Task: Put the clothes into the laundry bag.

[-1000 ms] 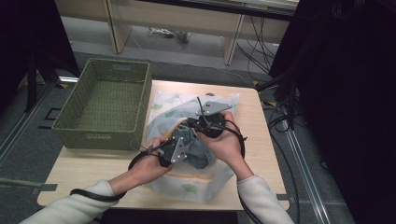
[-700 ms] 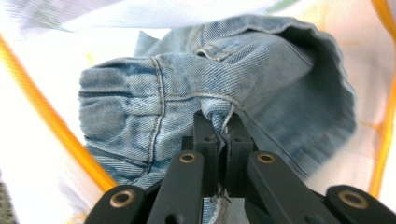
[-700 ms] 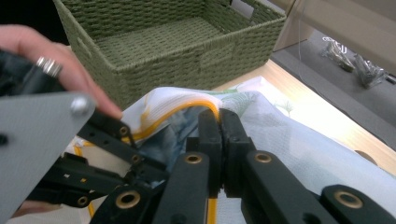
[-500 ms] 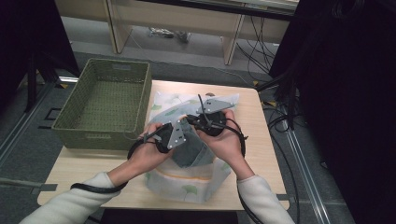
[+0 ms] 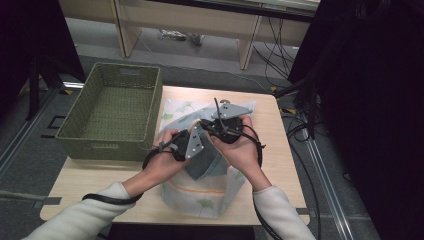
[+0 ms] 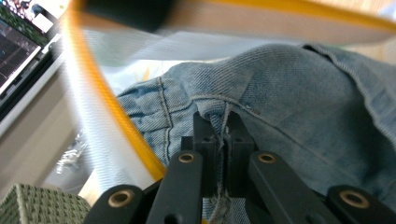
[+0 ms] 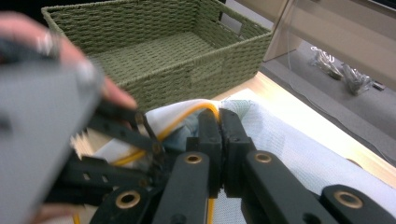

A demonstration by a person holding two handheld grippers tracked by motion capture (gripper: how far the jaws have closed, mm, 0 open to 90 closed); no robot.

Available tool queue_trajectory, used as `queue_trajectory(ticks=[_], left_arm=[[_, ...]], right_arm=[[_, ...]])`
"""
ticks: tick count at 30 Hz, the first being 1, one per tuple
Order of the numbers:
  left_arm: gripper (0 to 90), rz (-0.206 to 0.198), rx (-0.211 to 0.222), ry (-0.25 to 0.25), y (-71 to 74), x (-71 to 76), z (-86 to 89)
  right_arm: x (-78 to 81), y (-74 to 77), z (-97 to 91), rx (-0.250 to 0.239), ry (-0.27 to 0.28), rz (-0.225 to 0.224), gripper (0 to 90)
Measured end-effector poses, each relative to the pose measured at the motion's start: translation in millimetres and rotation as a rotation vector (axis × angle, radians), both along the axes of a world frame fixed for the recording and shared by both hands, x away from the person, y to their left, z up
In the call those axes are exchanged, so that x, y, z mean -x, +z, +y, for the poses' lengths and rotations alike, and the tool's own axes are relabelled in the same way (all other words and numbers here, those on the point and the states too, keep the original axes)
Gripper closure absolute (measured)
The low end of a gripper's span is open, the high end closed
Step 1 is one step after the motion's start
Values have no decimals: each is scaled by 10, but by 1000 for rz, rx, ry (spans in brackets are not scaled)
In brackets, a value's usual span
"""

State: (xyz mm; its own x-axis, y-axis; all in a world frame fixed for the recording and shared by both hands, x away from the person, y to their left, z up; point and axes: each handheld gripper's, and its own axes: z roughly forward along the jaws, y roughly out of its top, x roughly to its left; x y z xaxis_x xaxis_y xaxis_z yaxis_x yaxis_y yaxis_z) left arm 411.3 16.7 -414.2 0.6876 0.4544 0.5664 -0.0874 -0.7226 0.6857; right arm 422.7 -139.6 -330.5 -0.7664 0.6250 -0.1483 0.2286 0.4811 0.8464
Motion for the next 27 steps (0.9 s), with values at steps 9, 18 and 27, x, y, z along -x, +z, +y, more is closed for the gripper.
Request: queue_trajectory(ticks=[9,18,27], left_arm=[[851,-56,-72,2,-225,-86,-168],[836,-84,-125,45,-390,-186,-232],[827,-47,-158,51,-509,-245,-256]], right_arm=[[-34,-37,-33,1,-20,17,900],[-63,-109,-24,17,-23,40,900],[-69,-143,-10,26,-20,51,900]])
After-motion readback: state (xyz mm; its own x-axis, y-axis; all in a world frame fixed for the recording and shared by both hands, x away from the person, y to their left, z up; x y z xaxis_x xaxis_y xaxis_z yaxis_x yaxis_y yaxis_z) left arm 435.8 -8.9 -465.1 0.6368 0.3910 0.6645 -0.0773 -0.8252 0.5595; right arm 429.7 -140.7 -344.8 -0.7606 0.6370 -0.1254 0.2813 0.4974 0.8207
